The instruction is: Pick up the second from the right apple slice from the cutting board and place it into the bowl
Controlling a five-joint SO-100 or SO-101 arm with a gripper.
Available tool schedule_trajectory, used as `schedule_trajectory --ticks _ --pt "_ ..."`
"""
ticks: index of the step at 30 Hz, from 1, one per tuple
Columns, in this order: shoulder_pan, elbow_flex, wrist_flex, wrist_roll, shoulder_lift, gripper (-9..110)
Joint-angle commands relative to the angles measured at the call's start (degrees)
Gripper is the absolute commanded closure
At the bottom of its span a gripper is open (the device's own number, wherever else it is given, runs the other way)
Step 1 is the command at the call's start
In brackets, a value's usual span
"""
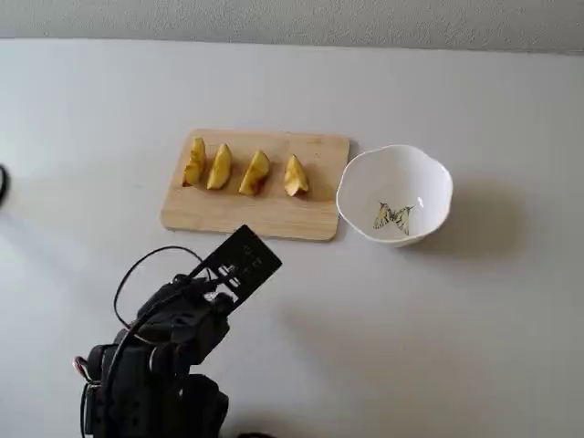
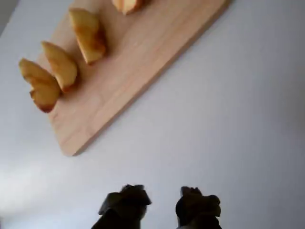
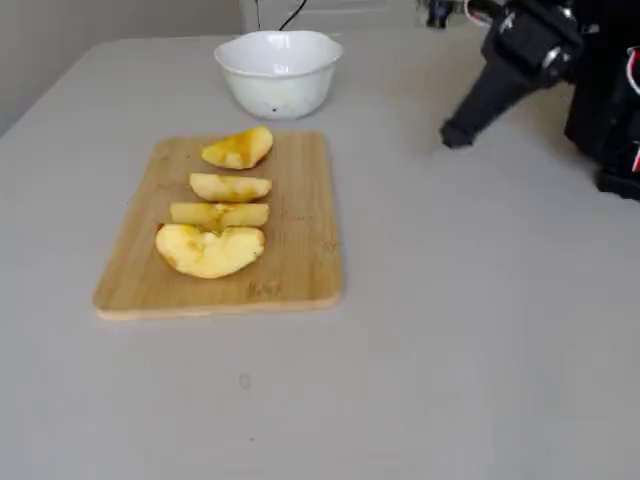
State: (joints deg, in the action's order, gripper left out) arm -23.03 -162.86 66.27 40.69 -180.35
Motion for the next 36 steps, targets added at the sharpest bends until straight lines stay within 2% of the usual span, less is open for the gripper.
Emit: schedule_trajectory --ticks 1,4,8,13,22,29,36 --pt "1.58 28.65 0.97 6.06 31.03 84" --pt "0.79 47.55 5.54 8.53 49.75 83" --pt "-0.62 69.96 13.1 10.37 70.93 75" --pt "-0.09 90.88 17.31 11.34 92.2 69" --pt "3.25 120.15 22.59 12.92 119.53 69" --pt "4.48 164.71 37.79 13.45 148.62 69" --pt "3.34 165.15 37.44 13.45 153.72 70"
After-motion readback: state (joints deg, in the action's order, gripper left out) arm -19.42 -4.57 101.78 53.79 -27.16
